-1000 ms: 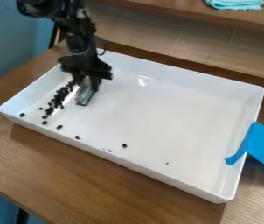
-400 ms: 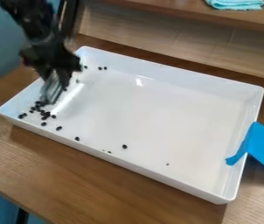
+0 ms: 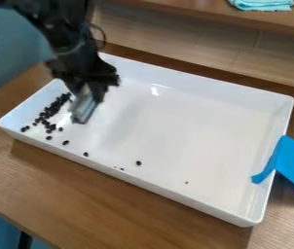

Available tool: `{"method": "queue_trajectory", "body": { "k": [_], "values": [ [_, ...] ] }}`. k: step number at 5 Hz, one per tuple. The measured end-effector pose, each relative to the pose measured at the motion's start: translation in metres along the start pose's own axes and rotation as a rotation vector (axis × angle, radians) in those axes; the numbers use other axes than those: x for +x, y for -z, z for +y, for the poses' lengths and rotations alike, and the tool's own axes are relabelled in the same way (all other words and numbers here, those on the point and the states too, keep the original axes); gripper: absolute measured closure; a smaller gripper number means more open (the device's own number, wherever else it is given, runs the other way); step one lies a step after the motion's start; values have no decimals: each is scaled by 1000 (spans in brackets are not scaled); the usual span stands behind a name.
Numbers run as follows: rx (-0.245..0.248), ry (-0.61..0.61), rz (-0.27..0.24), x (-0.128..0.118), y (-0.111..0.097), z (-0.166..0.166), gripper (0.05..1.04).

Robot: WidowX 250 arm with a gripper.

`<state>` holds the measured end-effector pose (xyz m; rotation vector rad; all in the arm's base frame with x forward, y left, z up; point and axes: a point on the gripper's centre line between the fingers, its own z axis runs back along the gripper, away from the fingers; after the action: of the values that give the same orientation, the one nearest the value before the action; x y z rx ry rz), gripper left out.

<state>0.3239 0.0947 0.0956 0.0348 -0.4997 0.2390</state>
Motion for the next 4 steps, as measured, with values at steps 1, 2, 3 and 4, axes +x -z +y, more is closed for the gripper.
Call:
{"method": "queue_trajectory", "body": {
  "k": [1, 2, 3, 4],
  "values": [
    [4, 28, 7, -13, 9, -5, 694],
    [-30, 19, 12, -15, 18, -9, 694],
    [-84, 27, 30, -11, 15, -36, 694],
    [-137, 43, 34, -4, 8, -75, 694]
  ]
}}
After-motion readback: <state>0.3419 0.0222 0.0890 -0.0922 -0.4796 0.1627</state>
